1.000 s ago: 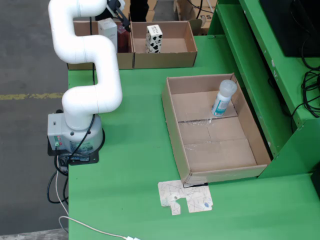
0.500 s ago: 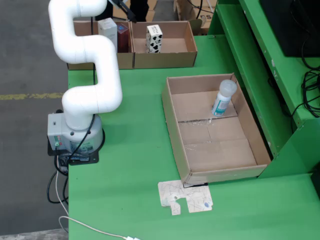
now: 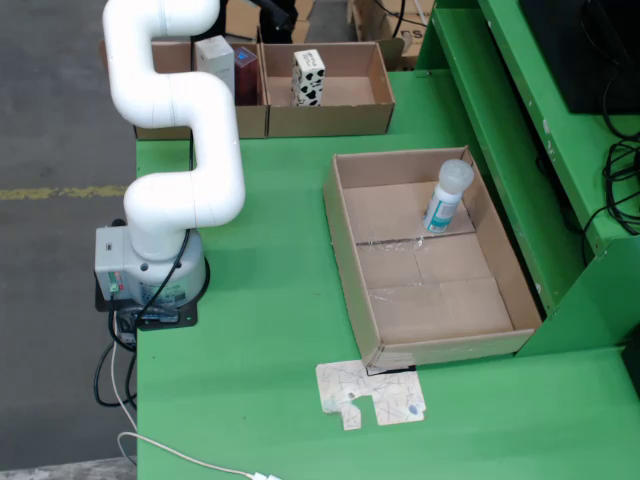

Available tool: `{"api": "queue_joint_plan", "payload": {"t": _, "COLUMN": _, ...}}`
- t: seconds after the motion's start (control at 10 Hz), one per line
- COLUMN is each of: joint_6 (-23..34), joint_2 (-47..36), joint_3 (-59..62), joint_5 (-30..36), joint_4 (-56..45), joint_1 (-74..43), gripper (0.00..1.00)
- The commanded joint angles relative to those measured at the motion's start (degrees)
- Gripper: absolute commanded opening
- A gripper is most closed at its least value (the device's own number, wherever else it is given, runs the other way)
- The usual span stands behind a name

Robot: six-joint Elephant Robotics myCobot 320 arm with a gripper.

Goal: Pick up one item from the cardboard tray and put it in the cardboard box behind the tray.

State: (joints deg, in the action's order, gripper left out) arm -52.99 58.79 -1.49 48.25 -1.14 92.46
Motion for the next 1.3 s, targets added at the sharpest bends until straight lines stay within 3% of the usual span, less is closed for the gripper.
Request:
{"api": "queue_joint_plan", "payload": {"t": 0.0, "joint_6": 2.9, "joint_2": -1.6, "joint_3": 1.5, "joint_5": -3.0, "joint_4": 2.2, "joint_1": -1.3, "gripper": 1.0}}
{"api": "queue_joint_plan", "payload": {"t": 0.3, "joint_6": -0.7, "joint_2": -4.8, "joint_3": 1.5, "joint_5": -2.3, "joint_4": -4.8, "joint_1": -0.2, "gripper": 1.0}}
{"api": "queue_joint_plan", "payload": {"t": 0.4, "joint_6": -4.8, "joint_2": -6.4, "joint_3": 1.5, "joint_5": -1.6, "joint_4": -9.1, "joint_1": 2.7, "gripper": 1.0}}
{"api": "queue_joint_plan", "payload": {"t": 1.2, "joint_6": -6.4, "joint_2": -6.6, "joint_3": 1.5, "joint_5": -4.1, "joint_4": -8.8, "joint_1": 6.6, "gripper": 1.0}}
